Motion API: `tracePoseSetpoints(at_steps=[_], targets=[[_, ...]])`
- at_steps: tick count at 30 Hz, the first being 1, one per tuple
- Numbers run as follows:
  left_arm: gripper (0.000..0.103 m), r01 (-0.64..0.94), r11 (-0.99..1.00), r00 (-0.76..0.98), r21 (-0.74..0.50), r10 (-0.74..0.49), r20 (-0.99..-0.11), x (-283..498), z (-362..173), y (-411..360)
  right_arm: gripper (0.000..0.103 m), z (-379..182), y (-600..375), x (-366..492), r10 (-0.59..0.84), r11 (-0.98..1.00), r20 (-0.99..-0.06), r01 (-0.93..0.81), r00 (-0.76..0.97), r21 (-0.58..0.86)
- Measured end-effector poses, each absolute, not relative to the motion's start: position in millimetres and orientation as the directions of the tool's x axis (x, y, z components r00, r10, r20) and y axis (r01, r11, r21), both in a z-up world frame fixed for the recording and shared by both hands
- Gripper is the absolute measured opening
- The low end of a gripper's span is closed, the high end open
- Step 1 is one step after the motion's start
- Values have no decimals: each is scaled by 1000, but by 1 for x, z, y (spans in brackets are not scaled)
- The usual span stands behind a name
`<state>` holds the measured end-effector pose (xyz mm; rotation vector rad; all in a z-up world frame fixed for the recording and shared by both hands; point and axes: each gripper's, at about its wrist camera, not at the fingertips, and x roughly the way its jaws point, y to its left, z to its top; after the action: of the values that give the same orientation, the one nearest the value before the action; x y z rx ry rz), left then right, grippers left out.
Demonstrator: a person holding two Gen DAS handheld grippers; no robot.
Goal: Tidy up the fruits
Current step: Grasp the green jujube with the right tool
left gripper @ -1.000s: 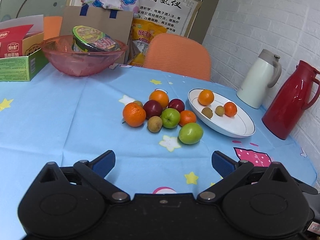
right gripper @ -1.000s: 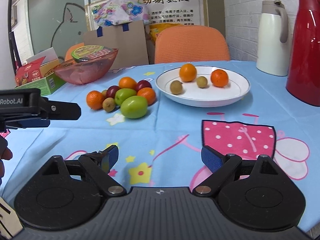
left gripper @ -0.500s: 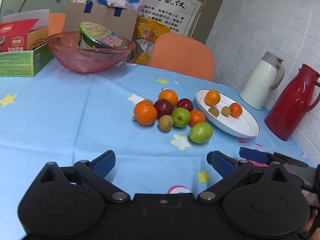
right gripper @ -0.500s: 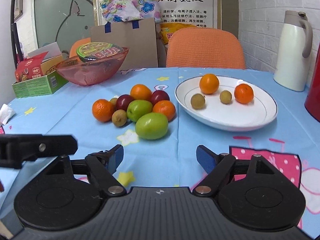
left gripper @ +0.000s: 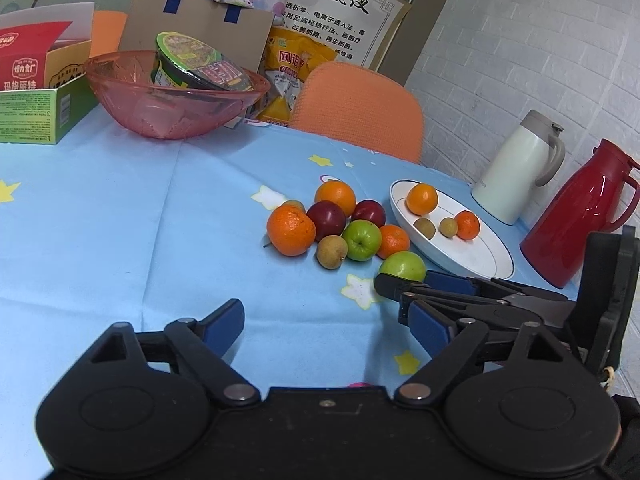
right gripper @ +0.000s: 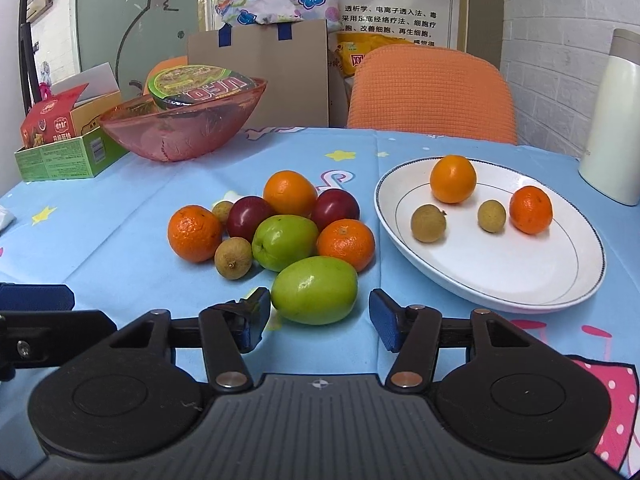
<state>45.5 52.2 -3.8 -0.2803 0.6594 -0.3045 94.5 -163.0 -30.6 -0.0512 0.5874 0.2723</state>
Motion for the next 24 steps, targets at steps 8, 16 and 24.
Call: tracePoseSetpoints(at_steps=[8, 16, 24], targets=[[95, 200, 916, 738, -349, -375, -561, 50, -5, 49, 80, -32, -160, 92, 264, 954, -548, -300, 793, 26], [91, 219, 899, 718, -380, -412, -561, 56, -4, 47, 80, -31, -175, 68, 276, 954, -551, -293, 788, 59], [86, 318, 849, 660, -422, -518, -544, 53, 0, 21, 81, -32, -180, 38, 272, 954, -544, -296, 794, 45]])
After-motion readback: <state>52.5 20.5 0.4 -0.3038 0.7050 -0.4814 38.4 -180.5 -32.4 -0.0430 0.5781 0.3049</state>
